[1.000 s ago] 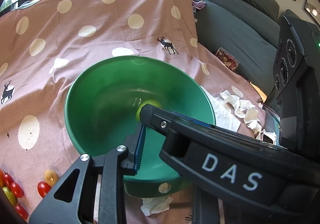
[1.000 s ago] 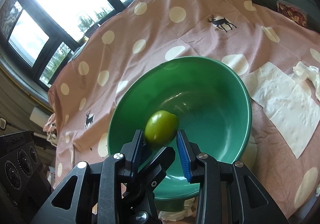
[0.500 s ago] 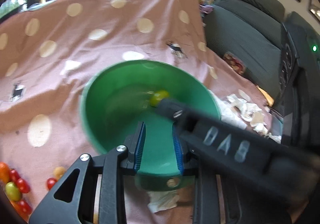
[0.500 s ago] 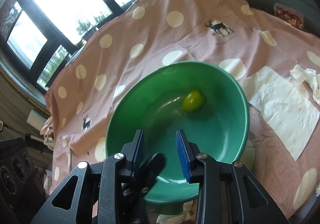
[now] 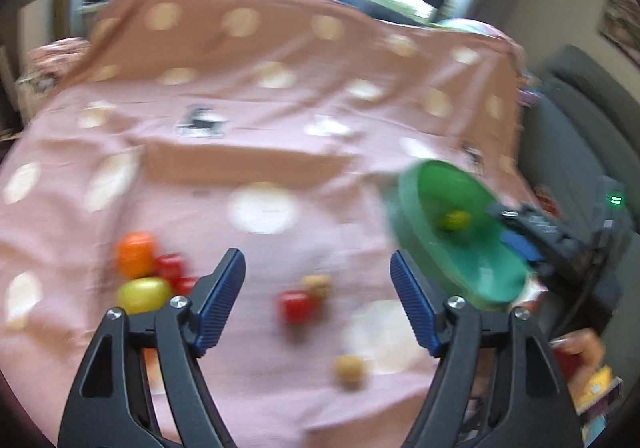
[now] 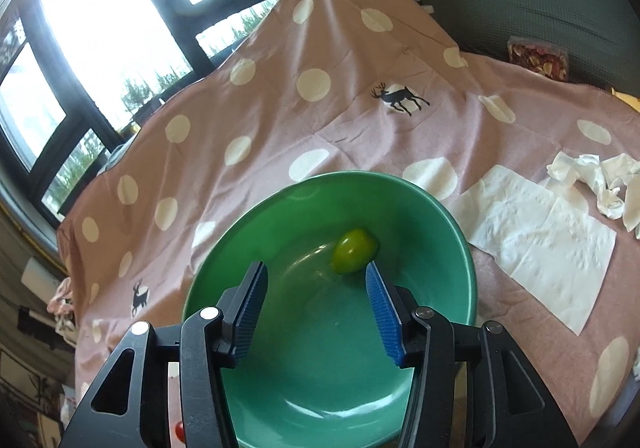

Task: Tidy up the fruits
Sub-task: 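Withdraw the right gripper from the bowl back toward the fruits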

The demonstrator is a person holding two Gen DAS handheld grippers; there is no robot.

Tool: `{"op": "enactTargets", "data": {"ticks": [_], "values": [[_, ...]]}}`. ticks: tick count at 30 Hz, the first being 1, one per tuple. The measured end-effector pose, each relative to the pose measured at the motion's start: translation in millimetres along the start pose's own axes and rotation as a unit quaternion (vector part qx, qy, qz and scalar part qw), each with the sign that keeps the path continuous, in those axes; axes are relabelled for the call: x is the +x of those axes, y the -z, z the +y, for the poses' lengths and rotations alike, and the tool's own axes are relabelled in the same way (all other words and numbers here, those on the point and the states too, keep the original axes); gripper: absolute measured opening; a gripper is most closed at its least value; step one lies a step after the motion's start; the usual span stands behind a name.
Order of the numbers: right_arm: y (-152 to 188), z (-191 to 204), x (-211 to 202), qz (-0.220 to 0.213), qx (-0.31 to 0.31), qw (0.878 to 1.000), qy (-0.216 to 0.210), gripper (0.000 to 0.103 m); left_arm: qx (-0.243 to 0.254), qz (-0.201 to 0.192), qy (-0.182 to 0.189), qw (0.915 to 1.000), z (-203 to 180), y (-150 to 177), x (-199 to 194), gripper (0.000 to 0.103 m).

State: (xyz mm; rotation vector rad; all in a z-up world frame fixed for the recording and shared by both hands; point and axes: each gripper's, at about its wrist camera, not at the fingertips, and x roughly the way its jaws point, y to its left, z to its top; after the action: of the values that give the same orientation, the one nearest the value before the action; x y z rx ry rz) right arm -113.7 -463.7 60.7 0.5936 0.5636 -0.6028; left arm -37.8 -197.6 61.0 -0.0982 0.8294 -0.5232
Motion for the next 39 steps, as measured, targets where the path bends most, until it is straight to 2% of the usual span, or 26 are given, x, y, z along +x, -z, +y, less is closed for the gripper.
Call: {"op": "enactTargets", "data": {"ticks": [2,4,7,11,23,29,34,37,39], "values": [[3,6,1,-0.007,-0.008,1.0,0.018,0.052,-0.016,0.003,-0.041,0.999,25,5,0,0.076],[6,14,4,-0.019,-0.024,0.999,0.038,0.052,-0.041,0.005,-0.056,0.9976,46,9,1,0.076],[9,24,8,-0.029,-0.057,0.996,0.063,0.052,-0.082,0.01,-0.07,0.9942,75,9,2,0.076],[15,30,10,-0.023,-0.084,0.991,0.098,0.052,-0.123,0.004,-0.066,0.9901,98,7,-2,0.076],[20,35,7,-0.036,-0.09,0.99,0.101,0.052,-0.138,0.011,-0.052,0.9889,113,10,-6,0.076],[21,26,-3,-0.011,-0.047,0.995,0.086,0.052,-0.138,0.017,-0.05,0.9891,114,10,-5,0.076],[30,39,-4,0.02,-0.081,0.993,0.084,0.052,-0.133,0.017,-0.05,0.9897,113,10,-6,0.076],[33,40,-1,0.055,-0.08,0.994,0.058,0.052,-0.136,0.017,-0.05,0.9893,114,10,-7,0.076],[33,43,-6,0.058,-0.084,0.994,0.044,0.052,-0.136,0.018,-0.051,0.9892,114,11,-7,0.076]]}}
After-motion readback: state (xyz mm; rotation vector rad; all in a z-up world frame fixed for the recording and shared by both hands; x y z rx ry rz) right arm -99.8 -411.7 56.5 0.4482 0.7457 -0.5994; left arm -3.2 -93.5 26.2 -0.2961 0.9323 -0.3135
